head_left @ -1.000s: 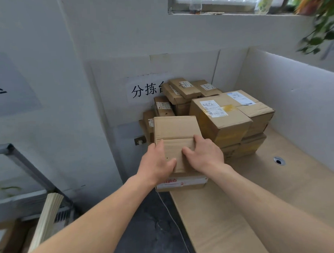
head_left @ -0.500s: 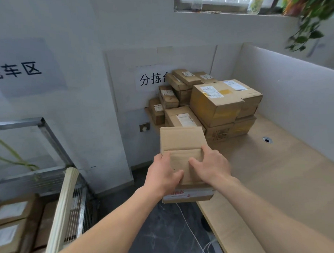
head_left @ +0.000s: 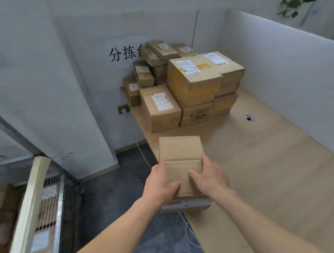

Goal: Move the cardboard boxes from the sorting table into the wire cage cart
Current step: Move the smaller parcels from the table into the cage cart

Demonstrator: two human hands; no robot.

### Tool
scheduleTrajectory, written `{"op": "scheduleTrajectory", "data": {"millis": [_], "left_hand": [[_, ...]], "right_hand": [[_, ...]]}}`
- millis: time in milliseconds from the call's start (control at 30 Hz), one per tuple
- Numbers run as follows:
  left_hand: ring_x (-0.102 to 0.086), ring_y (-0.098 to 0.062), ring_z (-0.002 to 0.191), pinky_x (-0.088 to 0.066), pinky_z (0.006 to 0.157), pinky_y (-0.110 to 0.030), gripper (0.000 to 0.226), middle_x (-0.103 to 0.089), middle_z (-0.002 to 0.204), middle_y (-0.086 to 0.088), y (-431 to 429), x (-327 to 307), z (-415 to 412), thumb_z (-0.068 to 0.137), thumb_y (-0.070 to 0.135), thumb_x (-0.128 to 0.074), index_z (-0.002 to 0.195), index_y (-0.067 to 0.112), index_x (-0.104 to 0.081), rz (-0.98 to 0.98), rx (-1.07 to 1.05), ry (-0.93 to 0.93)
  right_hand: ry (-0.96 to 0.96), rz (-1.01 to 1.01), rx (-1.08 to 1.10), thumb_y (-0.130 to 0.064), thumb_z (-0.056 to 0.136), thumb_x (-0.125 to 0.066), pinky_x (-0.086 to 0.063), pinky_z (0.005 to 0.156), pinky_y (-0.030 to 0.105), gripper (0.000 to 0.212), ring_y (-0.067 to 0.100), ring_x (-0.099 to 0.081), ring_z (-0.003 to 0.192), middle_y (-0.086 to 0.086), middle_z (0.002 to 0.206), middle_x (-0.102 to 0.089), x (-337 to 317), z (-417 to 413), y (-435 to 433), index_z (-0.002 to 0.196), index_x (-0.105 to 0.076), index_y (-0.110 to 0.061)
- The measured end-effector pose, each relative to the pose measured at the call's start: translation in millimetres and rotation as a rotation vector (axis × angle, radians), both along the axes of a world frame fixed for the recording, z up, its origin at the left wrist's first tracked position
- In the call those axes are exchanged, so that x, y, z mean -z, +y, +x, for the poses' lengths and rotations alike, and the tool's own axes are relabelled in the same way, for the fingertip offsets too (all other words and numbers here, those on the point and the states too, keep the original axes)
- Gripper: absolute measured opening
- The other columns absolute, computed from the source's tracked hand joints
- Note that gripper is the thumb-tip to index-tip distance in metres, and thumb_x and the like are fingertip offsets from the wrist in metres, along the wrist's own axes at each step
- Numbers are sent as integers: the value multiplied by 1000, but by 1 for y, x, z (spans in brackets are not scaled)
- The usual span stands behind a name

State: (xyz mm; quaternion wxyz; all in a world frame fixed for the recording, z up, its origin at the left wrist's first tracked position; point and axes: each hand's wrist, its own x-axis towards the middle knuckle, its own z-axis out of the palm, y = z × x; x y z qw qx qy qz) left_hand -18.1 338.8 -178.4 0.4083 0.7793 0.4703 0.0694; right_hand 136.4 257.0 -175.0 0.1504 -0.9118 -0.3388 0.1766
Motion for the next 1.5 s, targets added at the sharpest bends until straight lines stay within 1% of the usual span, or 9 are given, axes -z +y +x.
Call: {"op": "scheduleTrajectory", "data": {"millis": [167,333,500,733,867,1033,1167,1333,1500], "left_hand": [[-53,-15,97,-45,83,-30,52,-47,117,7,-2,17,20,73,36,-68,121,34,-48,-29,-68,6],[-51,-11,91,-41,77,-28,44,-50,104,10,11,25,31,71,40,-72,109,36,-49,-64,-148,30],[-50,-5,82,-39,64,-22,48,-51,93,18,20,27,35,71,43,-78,102,32,-43,-135,-228,57],[-59,-17,97,-50,79,-33,58,-58,108,6,23,24,-13,71,44,-80,108,24,-42,-176,-364,74],[-59,-17,97,-51,81,-33,57,-58,105,7,29,12,-78,71,44,-81,107,24,-42,-147,-474,39],[-60,-17,98,-49,81,-32,59,-60,104,7,33,-5,-184,67,42,-84,107,24,-44,-96,-639,-25],[-61,-17,99,-43,76,-28,58,-61,104,8,30,-18,-280,68,42,-85,109,24,-48,-44,-780,-71],[-61,-18,105,-51,88,-34,61,-62,112,4,5,-24,-406,69,42,-85,116,20,-51,-20,-989,-101],[-62,-16,97,-52,85,-34,59,-63,107,6,-36,-22,-513,67,39,-84,113,23,-50,-31,-1184,-137]], "right_hand": [[92,-3,34,-60,83,-63,-47,96,39,75,31,-55,125,8,135,-58,24,30,-1,142,-42,-19],[226,3,67,-64,78,-66,-50,90,37,59,30,-61,116,5,123,-67,34,48,8,119,-57,-22],[287,6,58,-65,74,-68,-51,90,39,60,31,-62,113,5,118,-69,36,52,15,114,-58,-22],[283,-3,-61,-65,72,-69,-51,87,36,60,30,-63,112,6,115,-69,29,12,37,110,-59,-20],[274,13,-201,-62,75,-72,-49,85,33,50,28,-63,111,4,115,-70,17,-43,64,104,-58,-23],[254,32,-406,-62,78,-71,-50,90,35,57,26,-62,110,1,117,-67,-7,-143,97,115,-57,-21],[265,52,-564,-63,79,-70,-52,90,38,53,20,-63,102,-5,112,-66,-24,-236,119,114,-57,-26],[275,51,-754,-61,77,-70,-51,86,36,48,20,-62,98,-5,109,-68,-30,-368,136,107,-57,-26],[309,45,-945,-62,75,-71,-49,84,34,52,20,-64,103,-8,110,-69,-27,-487,129,113,-58,-29]]}}
